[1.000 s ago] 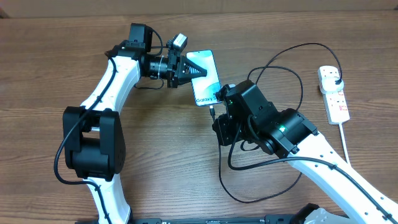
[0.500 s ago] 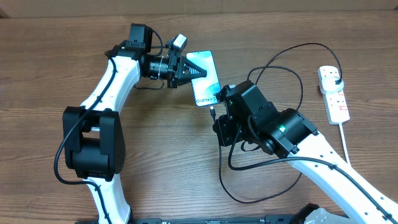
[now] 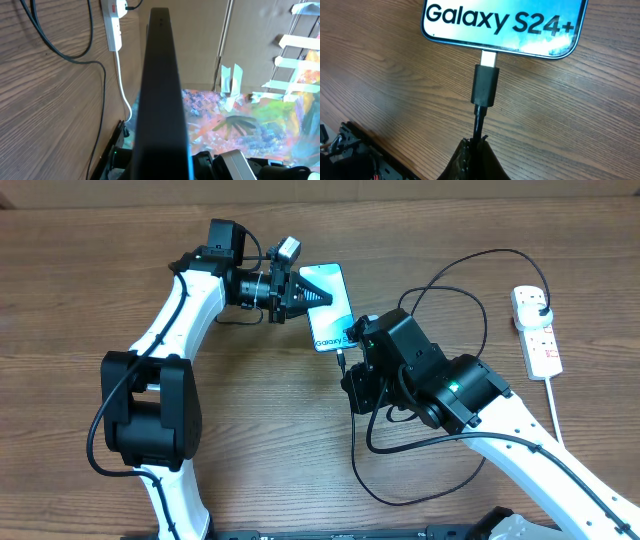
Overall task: Plug charger to phone and switch on socket
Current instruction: 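Push the plug up into the phone's port with the right gripper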
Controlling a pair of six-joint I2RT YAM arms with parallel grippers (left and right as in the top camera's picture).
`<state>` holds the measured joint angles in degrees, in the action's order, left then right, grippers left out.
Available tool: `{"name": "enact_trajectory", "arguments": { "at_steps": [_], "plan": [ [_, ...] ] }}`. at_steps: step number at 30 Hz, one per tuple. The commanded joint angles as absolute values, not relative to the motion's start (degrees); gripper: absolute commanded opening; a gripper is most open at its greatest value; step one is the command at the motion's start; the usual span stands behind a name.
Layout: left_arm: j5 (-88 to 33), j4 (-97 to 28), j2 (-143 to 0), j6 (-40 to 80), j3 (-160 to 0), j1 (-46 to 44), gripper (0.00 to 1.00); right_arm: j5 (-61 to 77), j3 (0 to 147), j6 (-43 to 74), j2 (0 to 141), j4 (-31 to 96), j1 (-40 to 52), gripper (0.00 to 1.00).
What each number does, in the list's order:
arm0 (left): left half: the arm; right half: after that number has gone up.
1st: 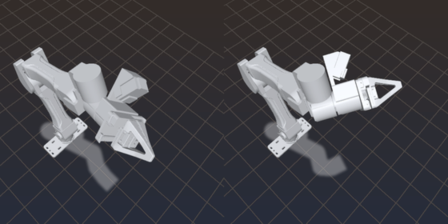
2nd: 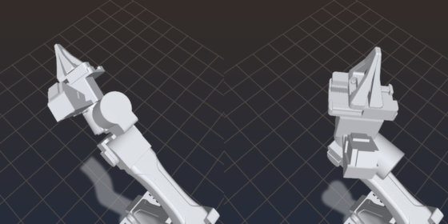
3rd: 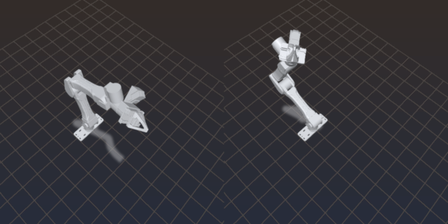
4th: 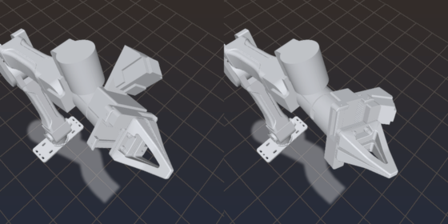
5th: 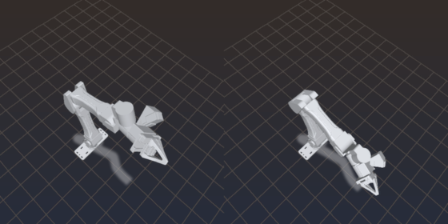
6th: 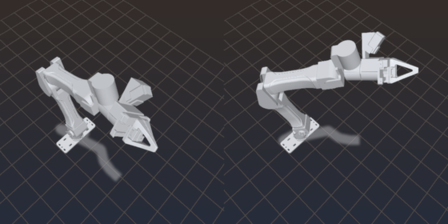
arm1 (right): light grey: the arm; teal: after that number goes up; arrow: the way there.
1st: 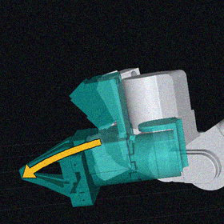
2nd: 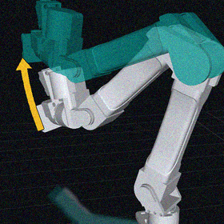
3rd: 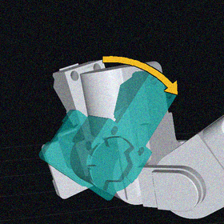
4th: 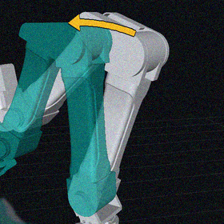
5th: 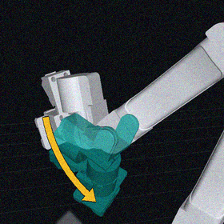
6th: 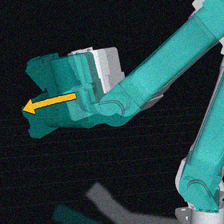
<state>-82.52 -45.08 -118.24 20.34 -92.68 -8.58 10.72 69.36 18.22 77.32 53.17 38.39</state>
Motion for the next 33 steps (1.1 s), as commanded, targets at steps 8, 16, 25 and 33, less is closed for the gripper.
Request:
{"name": "enact_trajectory", "arguments": {
  "at_steps": [8, 16, 25, 33],
  "plan": [
    [-87.07, -45.21, -117.73, 18.39, -93.91, -8.34, 0.04, 11.18, 69.41, 18.41, 77.28, 52.1, 38.61, 0.04],
    [-87.07, -45.19, -117.73, 18.13, -93.91, -8.34, 0.04, 11.18, 69.41, 18.39, 77.28, 51.22, 38.61, 0.04],
    [-87.07, -45.21, -117.73, 18.22, -93.91, -8.32, 0.04, 12.32, 69.41, 18.39, 77.28, 51.27, 38.61, 0.04],
    [-87.09, -45.19, -117.73, 19.99, -93.91, -8.32, 0.04, 12.53, 69.41, 18.39, 77.28, 51.31, 38.61, 0.04]
  ]
}}
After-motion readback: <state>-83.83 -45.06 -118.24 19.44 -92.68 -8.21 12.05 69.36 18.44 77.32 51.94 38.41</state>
